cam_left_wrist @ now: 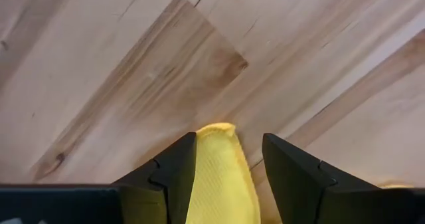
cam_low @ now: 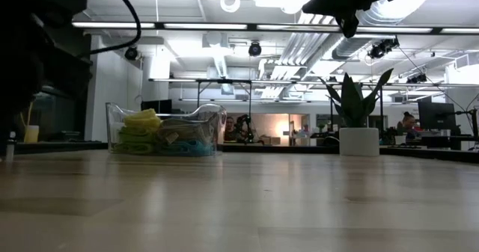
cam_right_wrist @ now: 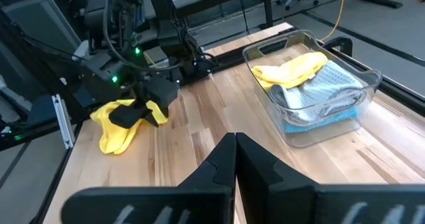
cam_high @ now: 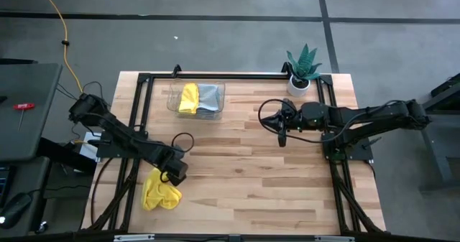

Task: Fold microfiber towels
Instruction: Fold the yellow towel

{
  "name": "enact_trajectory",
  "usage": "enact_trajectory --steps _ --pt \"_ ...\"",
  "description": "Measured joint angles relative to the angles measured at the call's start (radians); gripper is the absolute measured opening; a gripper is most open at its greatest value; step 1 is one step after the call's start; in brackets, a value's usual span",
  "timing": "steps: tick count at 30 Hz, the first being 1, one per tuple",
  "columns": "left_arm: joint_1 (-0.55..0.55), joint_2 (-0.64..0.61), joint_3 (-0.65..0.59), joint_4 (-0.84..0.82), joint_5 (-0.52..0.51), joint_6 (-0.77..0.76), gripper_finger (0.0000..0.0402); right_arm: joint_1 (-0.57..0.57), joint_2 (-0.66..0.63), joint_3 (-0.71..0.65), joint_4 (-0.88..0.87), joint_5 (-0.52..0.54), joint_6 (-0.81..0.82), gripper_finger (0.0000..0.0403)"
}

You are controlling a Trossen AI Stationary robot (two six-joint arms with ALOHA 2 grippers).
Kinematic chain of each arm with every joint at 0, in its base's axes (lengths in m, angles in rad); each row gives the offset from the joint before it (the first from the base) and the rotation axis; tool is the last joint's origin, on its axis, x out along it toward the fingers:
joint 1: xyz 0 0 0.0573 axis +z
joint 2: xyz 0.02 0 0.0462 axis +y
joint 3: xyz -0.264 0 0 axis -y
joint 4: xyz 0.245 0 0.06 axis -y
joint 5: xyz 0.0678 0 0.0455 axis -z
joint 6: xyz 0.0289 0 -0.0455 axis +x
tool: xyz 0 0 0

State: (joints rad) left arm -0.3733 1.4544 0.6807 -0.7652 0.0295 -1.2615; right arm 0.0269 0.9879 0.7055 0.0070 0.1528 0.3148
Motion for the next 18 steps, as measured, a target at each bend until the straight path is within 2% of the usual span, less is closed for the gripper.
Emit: enact_trajectory --steps 5,9,12,16,18 --pt "0.000 0.039 0.003 0.013 -0.015 -0.010 0.0163 0.000 0.008 0.000 -0.001 0.000 0.001 0.0000" --pt "-0.001 0.068 0.006 0.009 -0.016 0.010 0.0148 0.000 0.010 0.000 -0.004 0.000 0.000 0.0000" --pt "0.000 0.068 0.007 0.009 -0.018 0.042 0.0110 0.000 0.010 0.000 -0.004 0.000 0.000 0.0000" --pt "0.017 0.039 0.017 -0.016 -0.051 0.124 0.0024 0.000 0.010 0.000 -0.004 0.000 0.000 0.0000" --pt "0.043 0.007 0.035 -0.026 -0.074 0.169 0.0010 0.000 0.010 0.000 -0.004 0.000 0.000 0.0000"
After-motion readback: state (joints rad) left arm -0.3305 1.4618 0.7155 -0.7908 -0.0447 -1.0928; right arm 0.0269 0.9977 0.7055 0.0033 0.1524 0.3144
